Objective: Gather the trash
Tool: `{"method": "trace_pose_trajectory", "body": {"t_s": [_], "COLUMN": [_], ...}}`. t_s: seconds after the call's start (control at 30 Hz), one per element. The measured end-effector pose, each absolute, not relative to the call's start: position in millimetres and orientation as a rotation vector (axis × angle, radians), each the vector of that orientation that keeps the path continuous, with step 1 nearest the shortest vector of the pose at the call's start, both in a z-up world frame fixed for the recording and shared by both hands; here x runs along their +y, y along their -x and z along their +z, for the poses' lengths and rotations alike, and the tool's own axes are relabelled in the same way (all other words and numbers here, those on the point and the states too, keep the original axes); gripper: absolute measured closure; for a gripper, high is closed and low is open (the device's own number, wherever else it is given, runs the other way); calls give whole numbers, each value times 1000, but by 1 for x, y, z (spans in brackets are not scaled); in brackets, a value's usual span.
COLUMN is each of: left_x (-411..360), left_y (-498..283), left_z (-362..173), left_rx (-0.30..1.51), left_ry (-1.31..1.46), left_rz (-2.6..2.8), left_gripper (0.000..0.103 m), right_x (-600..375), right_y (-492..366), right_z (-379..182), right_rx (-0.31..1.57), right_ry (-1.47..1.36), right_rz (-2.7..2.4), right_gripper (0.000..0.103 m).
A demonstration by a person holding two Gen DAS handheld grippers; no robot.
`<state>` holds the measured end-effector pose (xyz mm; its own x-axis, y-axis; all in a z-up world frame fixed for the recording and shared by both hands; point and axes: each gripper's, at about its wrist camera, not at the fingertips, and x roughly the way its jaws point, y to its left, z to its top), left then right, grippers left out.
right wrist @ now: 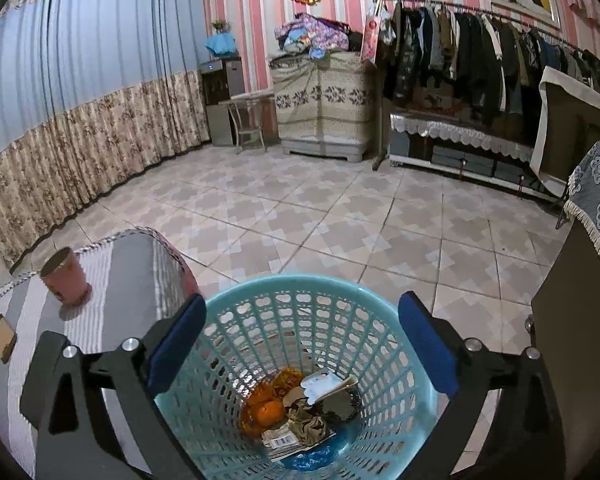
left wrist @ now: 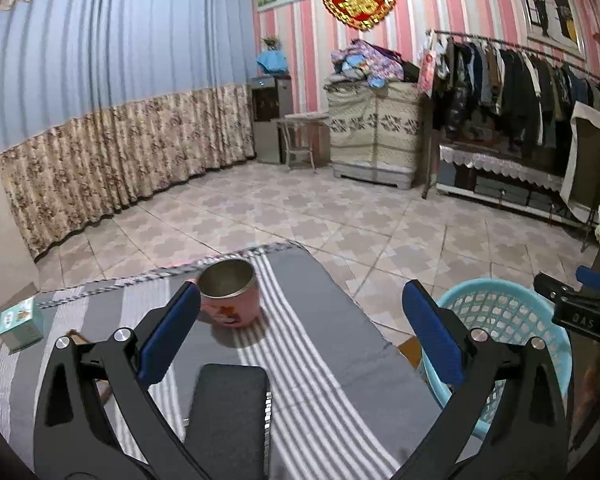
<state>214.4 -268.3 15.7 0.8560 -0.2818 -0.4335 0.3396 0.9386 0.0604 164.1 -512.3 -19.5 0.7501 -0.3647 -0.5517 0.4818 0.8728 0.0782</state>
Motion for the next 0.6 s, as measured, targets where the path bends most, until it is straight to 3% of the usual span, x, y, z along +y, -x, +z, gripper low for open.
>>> {"method": "trace_pose_trajectory", "body": {"t_s": [0.6], "left_x": [-154], "left_y": [-129], "left_z": [49], "left_rx": [355], "left_ry": [-112], "left_rz": [-170], "left_gripper": [5], "right_x": [-405], "right_y": [-83], "right_z": [28], "right_rx": [365], "right_ry": [-139], "right_rz": [-326], "right_gripper": [4]}}
